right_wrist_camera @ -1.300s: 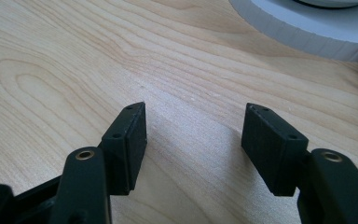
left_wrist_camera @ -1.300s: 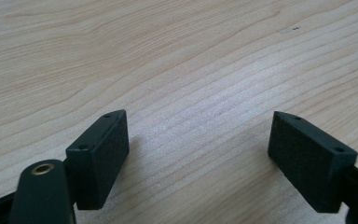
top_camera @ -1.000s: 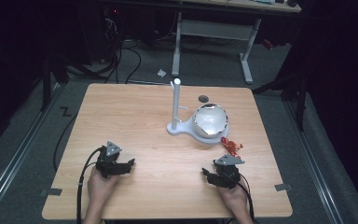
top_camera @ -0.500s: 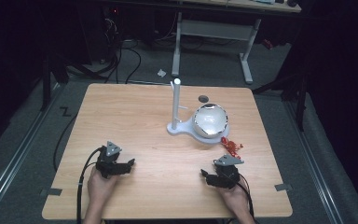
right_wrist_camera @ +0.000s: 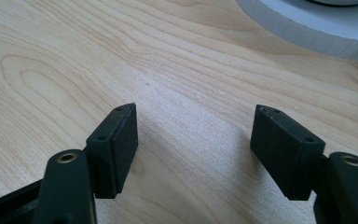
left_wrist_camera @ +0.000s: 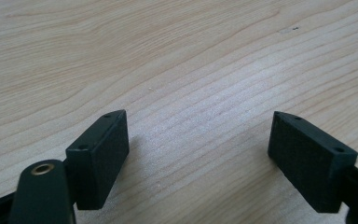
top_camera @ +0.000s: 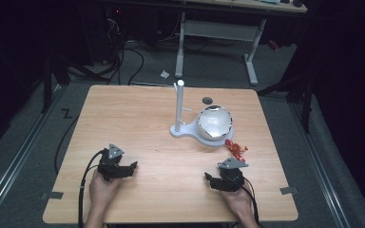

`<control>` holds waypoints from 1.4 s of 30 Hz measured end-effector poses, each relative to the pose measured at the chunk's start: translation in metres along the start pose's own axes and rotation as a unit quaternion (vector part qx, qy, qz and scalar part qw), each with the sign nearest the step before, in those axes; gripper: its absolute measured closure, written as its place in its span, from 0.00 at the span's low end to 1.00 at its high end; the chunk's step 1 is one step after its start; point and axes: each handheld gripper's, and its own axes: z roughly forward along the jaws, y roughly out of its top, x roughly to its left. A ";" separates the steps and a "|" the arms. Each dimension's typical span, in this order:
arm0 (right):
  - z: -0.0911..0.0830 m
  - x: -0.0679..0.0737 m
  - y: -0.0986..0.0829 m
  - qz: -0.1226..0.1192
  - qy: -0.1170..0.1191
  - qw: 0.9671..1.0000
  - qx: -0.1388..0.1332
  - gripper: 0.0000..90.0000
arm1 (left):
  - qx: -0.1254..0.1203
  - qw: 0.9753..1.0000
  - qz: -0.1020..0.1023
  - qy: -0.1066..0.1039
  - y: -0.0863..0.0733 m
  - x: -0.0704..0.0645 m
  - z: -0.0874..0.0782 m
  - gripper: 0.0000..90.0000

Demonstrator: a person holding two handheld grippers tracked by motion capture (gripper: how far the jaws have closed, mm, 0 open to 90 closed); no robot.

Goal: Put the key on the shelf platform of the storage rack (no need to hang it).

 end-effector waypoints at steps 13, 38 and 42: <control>-0.015 -0.007 0.000 0.014 -0.006 1.000 -0.013 0.41 | 0.000 1.000 0.000 0.000 0.000 0.000 0.000 0.23; -0.043 -0.036 -0.016 0.063 -0.038 0.996 -0.055 0.44 | 0.000 1.000 0.000 0.000 0.000 0.000 0.000 0.23; -0.045 -0.042 -0.015 0.069 -0.051 0.995 -0.056 0.45 | 0.000 1.000 0.000 0.000 0.000 0.000 0.000 0.23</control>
